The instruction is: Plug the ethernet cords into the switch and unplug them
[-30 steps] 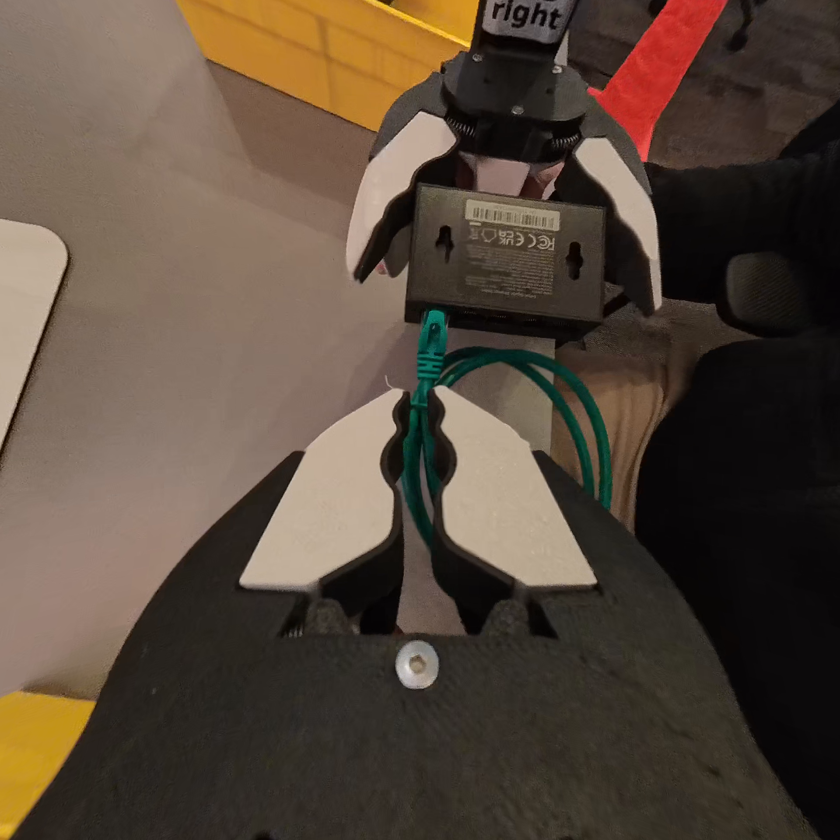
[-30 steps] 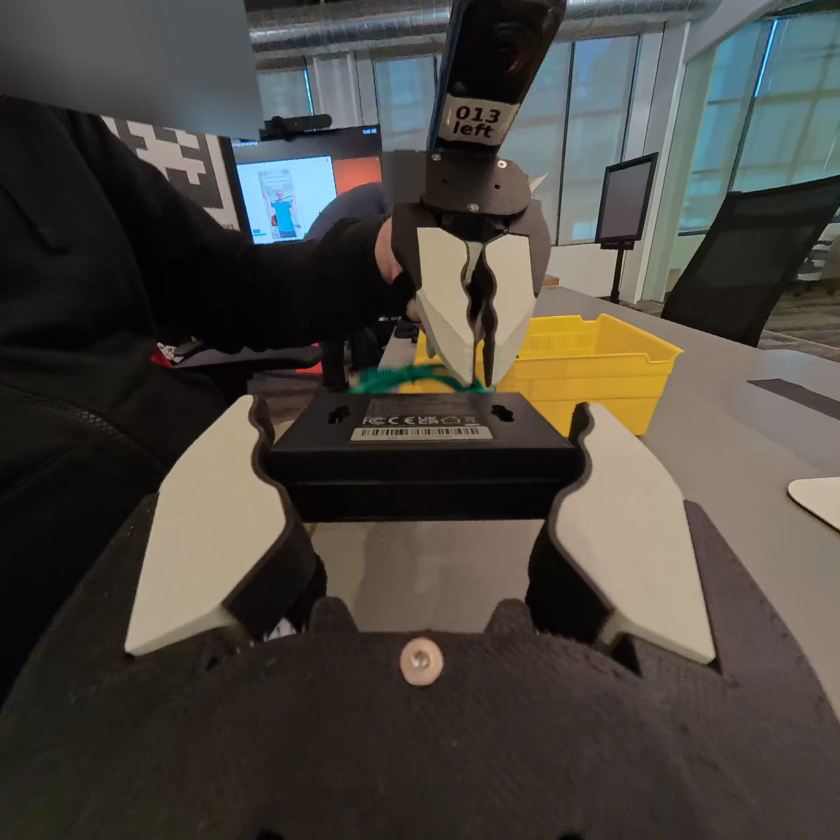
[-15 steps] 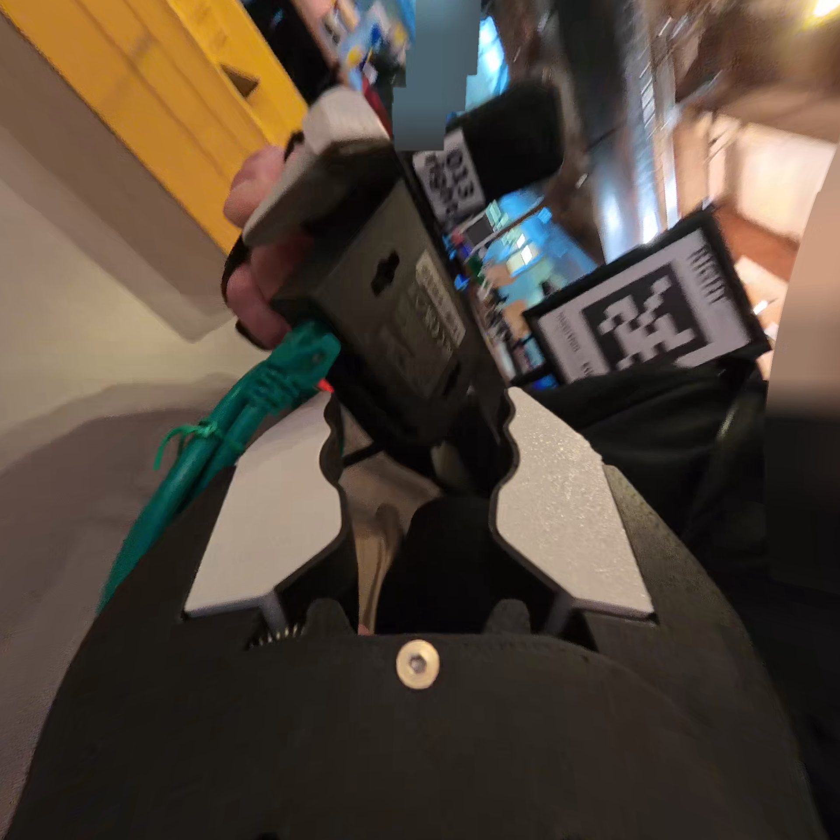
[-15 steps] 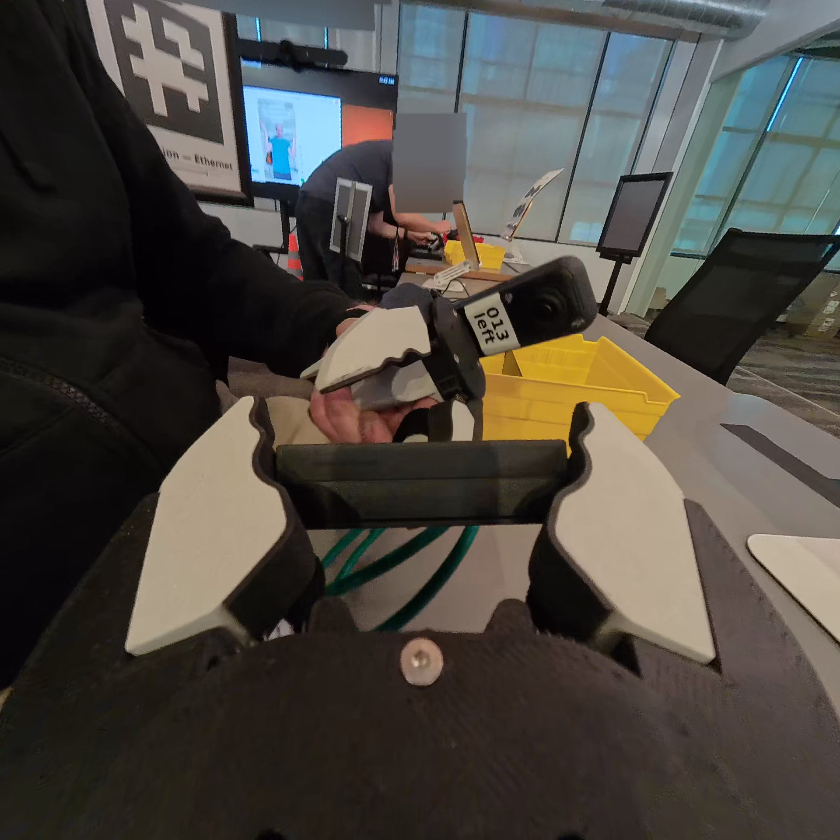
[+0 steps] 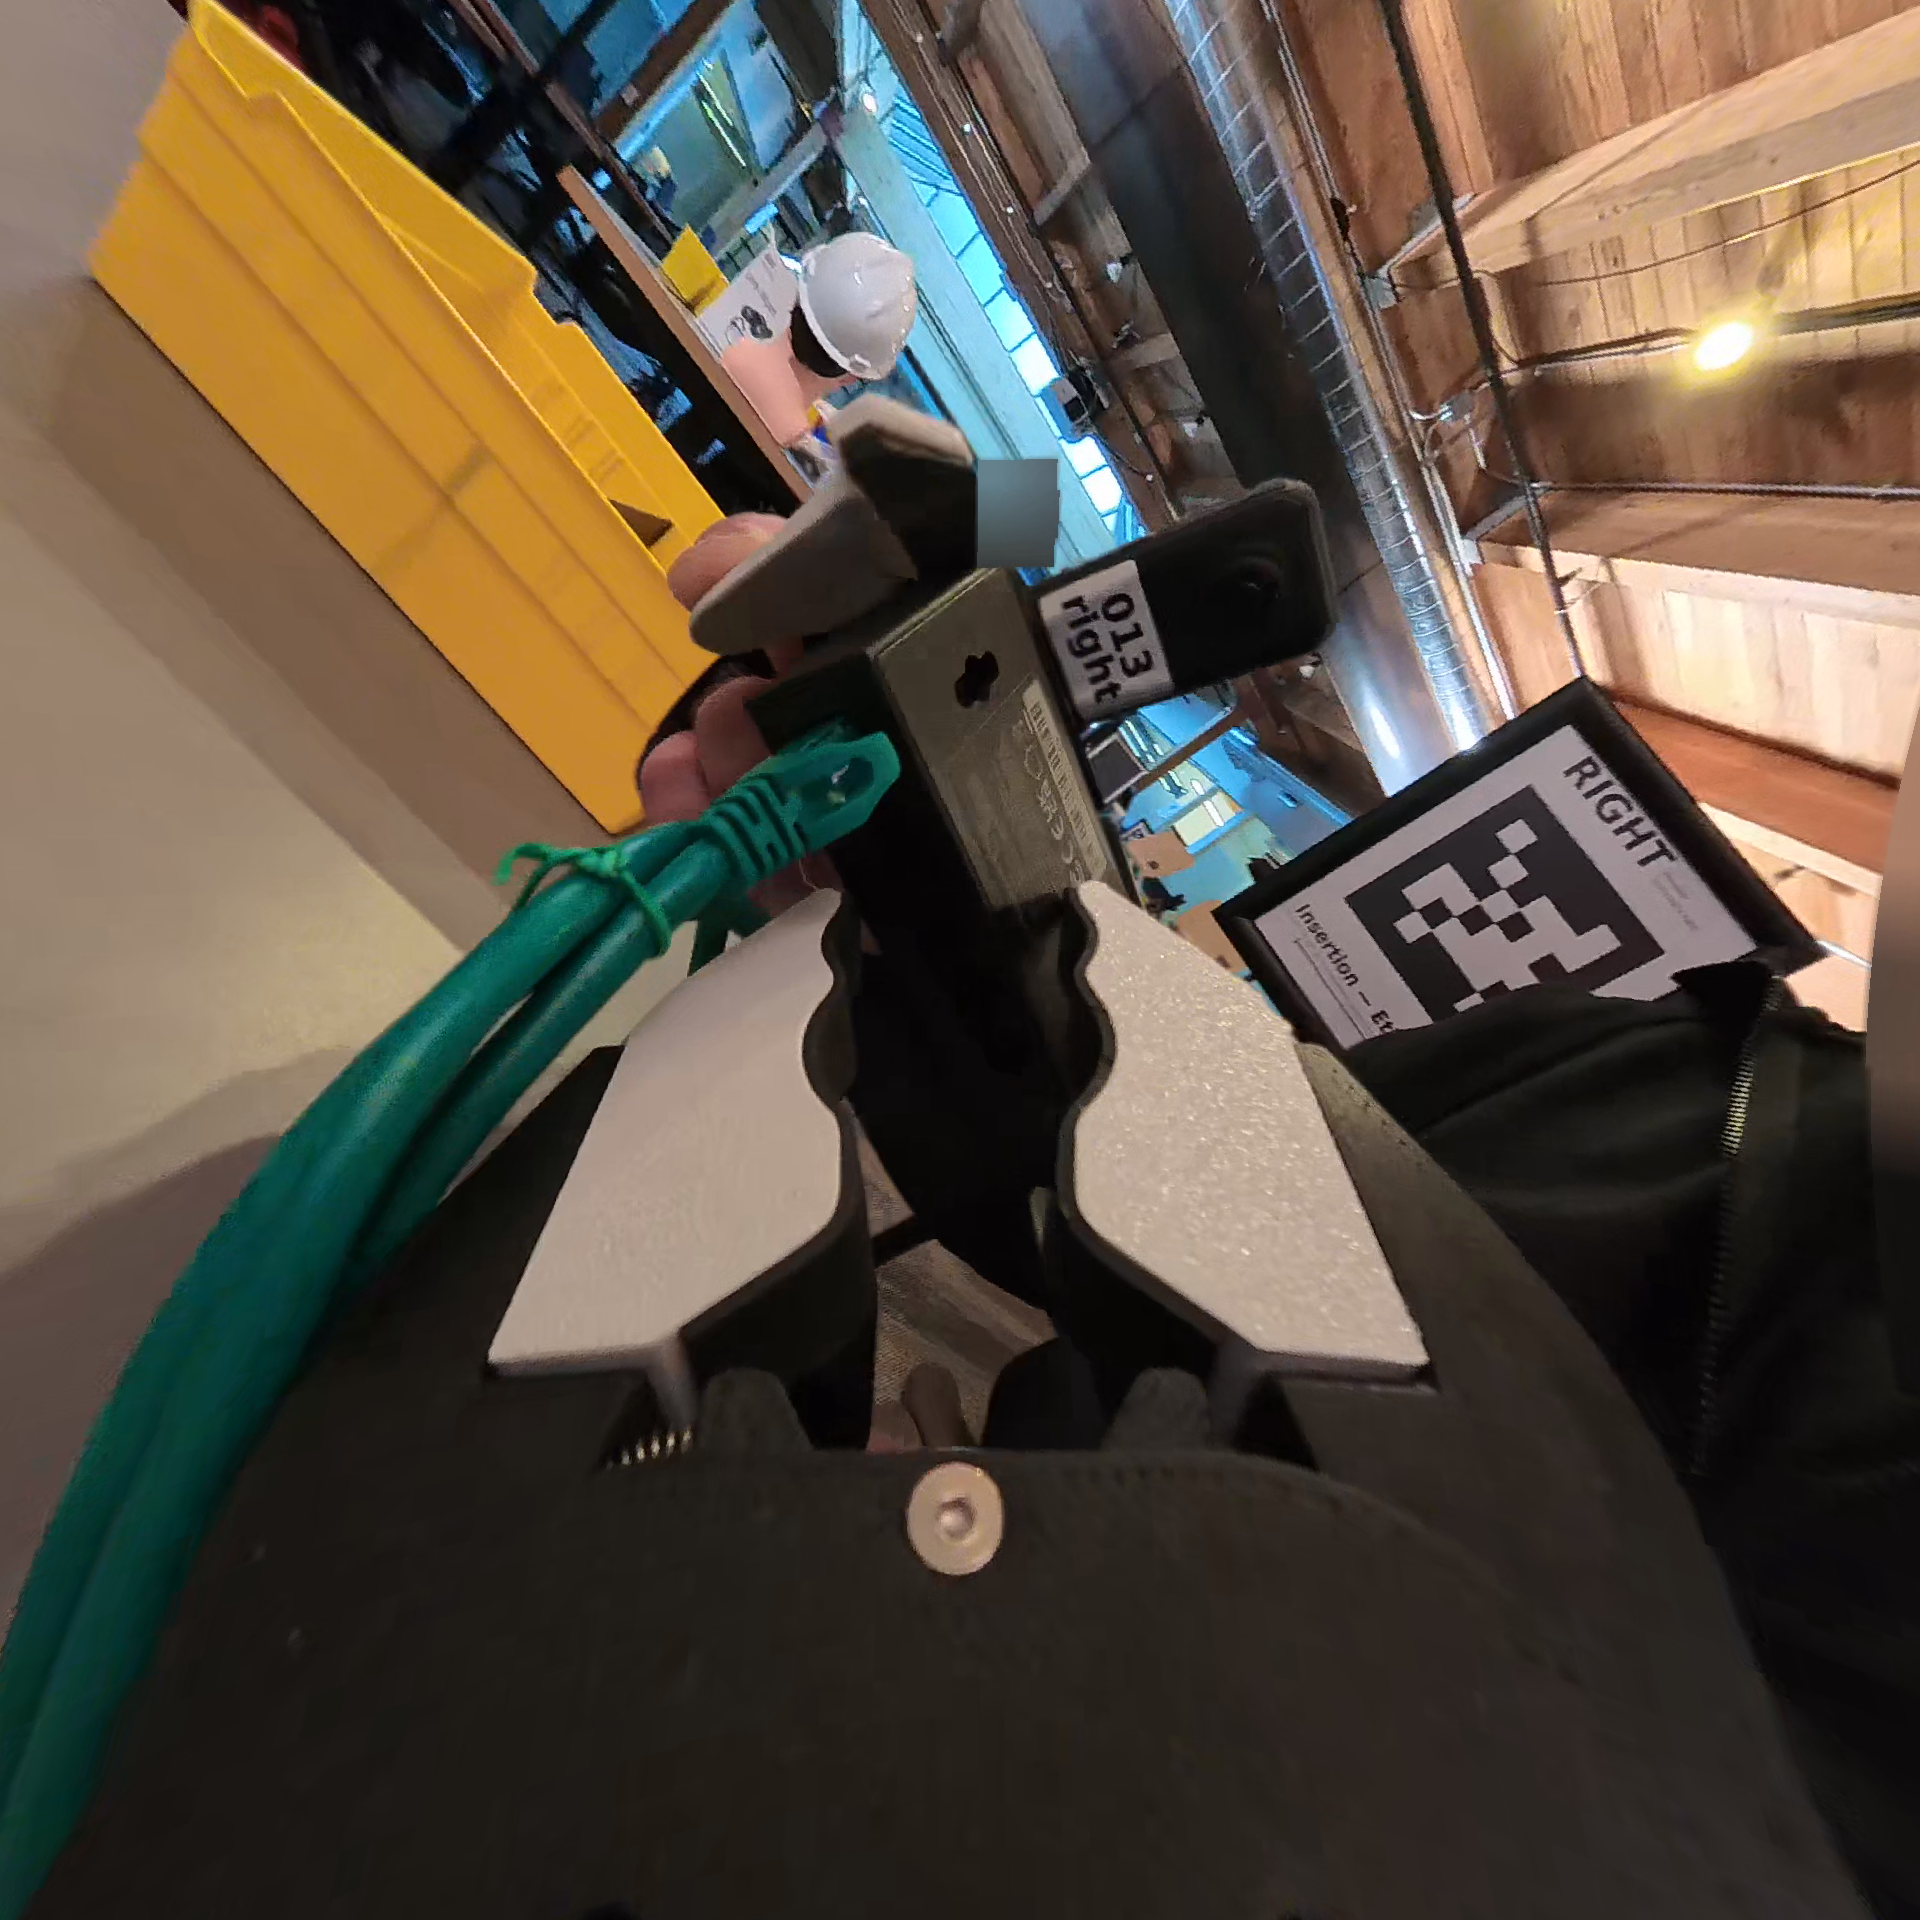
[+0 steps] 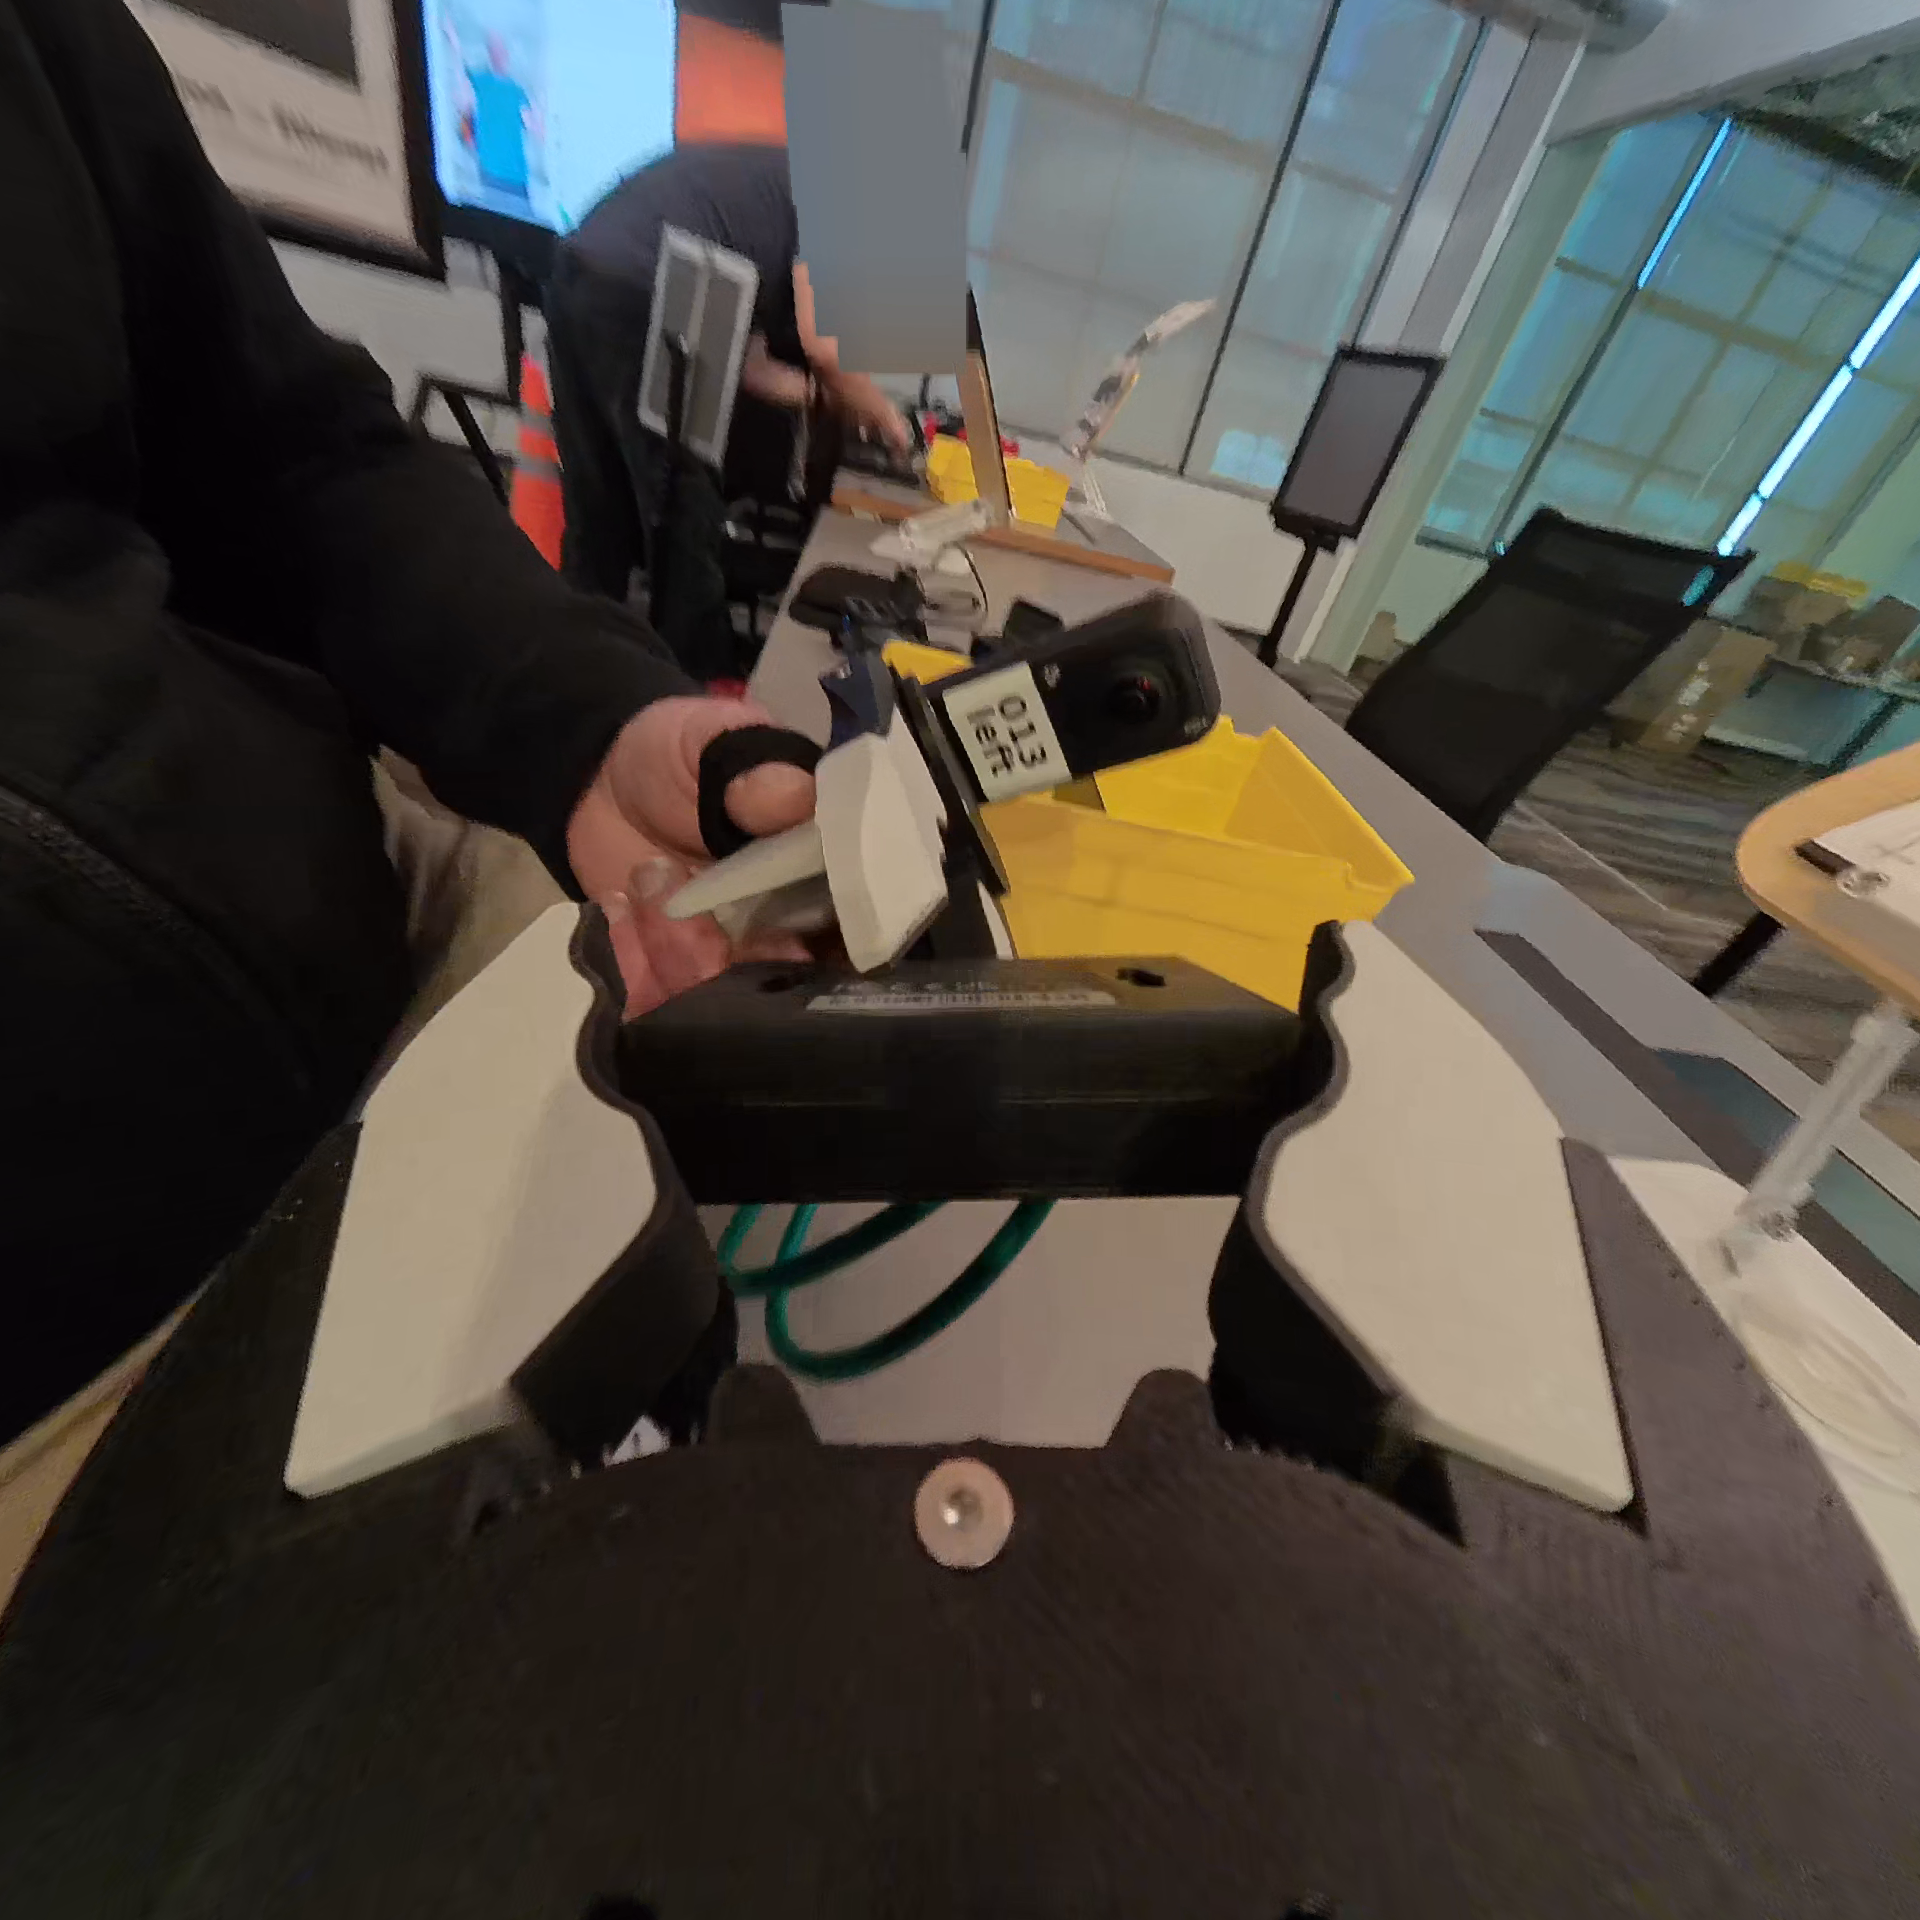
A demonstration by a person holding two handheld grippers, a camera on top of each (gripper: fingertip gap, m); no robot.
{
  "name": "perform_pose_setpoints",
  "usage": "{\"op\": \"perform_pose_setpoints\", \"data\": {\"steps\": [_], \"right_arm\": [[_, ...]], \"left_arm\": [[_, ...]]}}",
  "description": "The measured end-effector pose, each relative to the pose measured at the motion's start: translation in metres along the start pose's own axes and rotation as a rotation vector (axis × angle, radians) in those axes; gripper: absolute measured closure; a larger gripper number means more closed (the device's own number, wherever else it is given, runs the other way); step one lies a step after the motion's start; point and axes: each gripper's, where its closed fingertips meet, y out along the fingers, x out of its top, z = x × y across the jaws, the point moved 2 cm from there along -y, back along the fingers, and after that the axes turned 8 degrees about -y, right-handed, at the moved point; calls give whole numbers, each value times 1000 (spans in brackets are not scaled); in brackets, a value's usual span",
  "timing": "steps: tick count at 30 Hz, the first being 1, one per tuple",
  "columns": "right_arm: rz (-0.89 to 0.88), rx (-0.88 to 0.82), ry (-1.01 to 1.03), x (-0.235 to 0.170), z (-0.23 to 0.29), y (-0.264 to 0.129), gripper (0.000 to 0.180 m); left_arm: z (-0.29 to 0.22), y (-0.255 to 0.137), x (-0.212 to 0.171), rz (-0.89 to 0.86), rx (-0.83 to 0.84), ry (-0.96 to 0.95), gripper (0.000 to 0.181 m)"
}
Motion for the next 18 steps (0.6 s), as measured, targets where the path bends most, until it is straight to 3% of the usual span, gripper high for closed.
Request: {"op": "perform_pose_setpoints", "data": {"steps": [1,10,18], "right_arm": [[43,-3,-11,-4,0,0,58],[248,-59,-108,-16,0,-2,58],[230,-92,-120,-15,2,-5,58]], "left_arm": [[1,-1,0,2,9,5,146],[-1,-4,4,-1,60,67,149],[-1,-4,4,-1,62,64,151]]}}
